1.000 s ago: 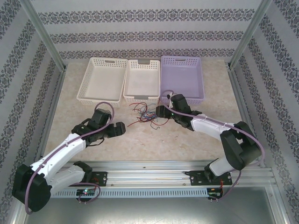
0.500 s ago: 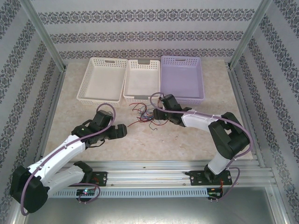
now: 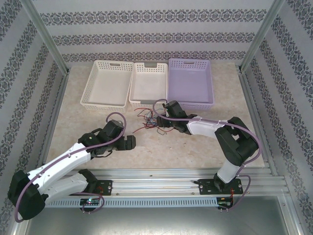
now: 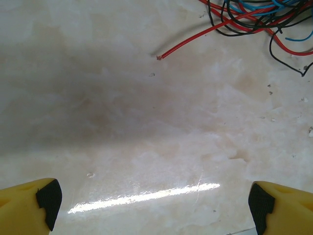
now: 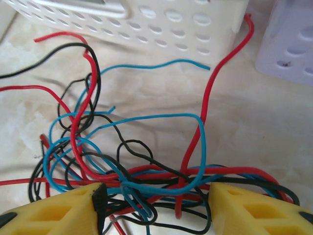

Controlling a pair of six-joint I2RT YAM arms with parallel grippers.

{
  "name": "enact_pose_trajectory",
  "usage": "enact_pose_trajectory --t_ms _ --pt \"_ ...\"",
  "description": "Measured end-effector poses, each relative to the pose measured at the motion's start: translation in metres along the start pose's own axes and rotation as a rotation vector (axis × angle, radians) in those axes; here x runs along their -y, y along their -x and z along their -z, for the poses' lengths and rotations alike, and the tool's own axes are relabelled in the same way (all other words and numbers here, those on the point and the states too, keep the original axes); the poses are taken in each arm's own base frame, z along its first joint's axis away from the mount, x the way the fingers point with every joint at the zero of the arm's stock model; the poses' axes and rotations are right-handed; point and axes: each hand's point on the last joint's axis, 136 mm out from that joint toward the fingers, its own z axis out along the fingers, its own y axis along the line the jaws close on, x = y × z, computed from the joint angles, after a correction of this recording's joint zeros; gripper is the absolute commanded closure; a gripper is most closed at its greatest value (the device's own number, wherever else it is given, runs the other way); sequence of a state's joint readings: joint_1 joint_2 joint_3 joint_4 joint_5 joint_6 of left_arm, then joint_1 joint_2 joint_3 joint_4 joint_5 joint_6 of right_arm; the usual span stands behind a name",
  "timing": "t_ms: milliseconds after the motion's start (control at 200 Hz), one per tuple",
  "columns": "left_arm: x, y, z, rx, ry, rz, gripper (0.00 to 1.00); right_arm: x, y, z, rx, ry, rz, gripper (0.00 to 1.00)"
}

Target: Untangle the cables

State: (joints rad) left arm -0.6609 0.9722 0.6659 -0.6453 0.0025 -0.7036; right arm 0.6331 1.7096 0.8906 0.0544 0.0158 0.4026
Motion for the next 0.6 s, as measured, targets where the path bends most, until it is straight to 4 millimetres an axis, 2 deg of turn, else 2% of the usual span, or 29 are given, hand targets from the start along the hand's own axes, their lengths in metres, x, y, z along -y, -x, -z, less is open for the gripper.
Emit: enact_pose_trajectory --t_ms 310,405,480,600 --pt "-0.001 0.001 0.008 0.045 -0.005 0.013 0.01 0.023 -0.007 -0.002 -0.030 -0.128 -0.031 0.39" --pt "-0.001 0.001 0.008 0.047 -0.005 0.017 0.01 0.021 -0.002 -0.004 -0.030 -0.132 -0.037 0.43" --pt "-0.001 0.001 0.007 0.048 0.003 0.014 0.01 0.019 0.001 -0.005 -0.023 -0.129 -0.044 0.51" --pt "-0.001 -0.001 0.007 0.045 0.011 0.008 0.02 0.019 0.002 -0.005 -0.019 -0.126 -0.053 0.56"
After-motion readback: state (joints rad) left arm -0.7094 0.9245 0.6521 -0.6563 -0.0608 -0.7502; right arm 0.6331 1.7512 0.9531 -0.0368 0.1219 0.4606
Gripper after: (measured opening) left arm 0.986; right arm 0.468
